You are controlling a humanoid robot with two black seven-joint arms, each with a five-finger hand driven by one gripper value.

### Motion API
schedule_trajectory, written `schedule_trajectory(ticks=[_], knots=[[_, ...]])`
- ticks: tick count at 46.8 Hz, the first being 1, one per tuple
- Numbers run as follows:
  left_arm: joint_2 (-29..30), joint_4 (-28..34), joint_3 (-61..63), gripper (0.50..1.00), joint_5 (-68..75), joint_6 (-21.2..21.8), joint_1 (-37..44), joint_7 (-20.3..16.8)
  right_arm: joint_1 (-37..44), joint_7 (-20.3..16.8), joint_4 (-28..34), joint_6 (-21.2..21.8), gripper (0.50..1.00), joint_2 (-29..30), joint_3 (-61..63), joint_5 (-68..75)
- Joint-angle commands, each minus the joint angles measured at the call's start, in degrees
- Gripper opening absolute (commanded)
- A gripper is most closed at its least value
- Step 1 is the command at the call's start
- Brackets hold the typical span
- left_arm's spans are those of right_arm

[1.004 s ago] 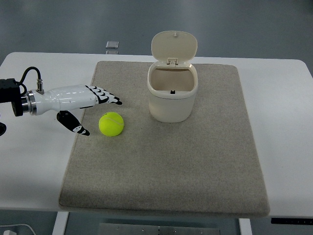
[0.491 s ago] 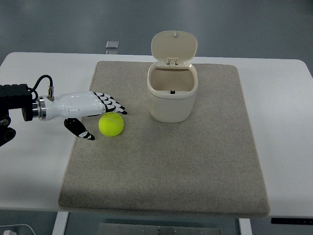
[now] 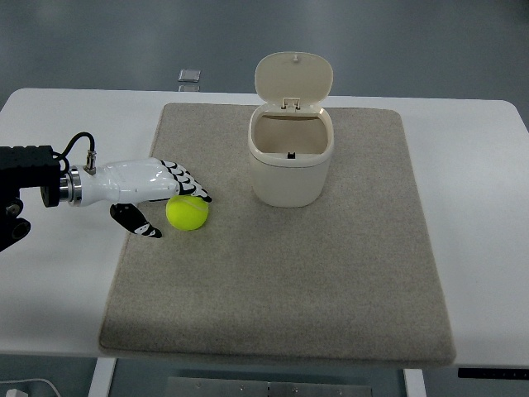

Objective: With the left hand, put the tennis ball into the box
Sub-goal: 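Close the left hand fingers around the tennis ball and lift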

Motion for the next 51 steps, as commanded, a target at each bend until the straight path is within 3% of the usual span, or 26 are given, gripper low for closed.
schedule_trajectory(ticks=[1,14,17,27,35,44,51], knots=[[-0.35,0.03,-0.09,0.876,0.3,0.2,0.07,0.09,0.0,0.0,0.0,0.0,0.938,0.0,0.0,0.0],[-1.31,0.82,-0.09,0.853,0.73,0.29,0.07,0.09,0.0,0.0,0.0,0.0,0.938,0.0,0.0,0.0],[-1.31,0.9,-0.09,0.825,1.17,0.29,0.07,0.09,0.0,0.0,0.0,0.0,0.938,0.0,0.0,0.0],[-2.81,1.7,-0.09,0.823,1.61,0.37,0.07,0.18,0.0,0.0,0.0,0.0,0.938,0.0,0.0,0.0],[-2.98,1.7,-0.09,0.784,1.97,0.37,0.07,0.18,0.0,0.0,0.0,0.0,0.938,0.0,0.0,0.0],[-3.34,1.7,-0.18,0.647,2.05,0.37,-0.11,0.18,0.0,0.0,0.0,0.0,0.938,0.0,0.0,0.0],[-3.16,1.7,-0.44,0.508,2.67,0.55,-0.11,0.18,0.0,0.0,0.0,0.0,0.938,0.0,0.0,0.0]])
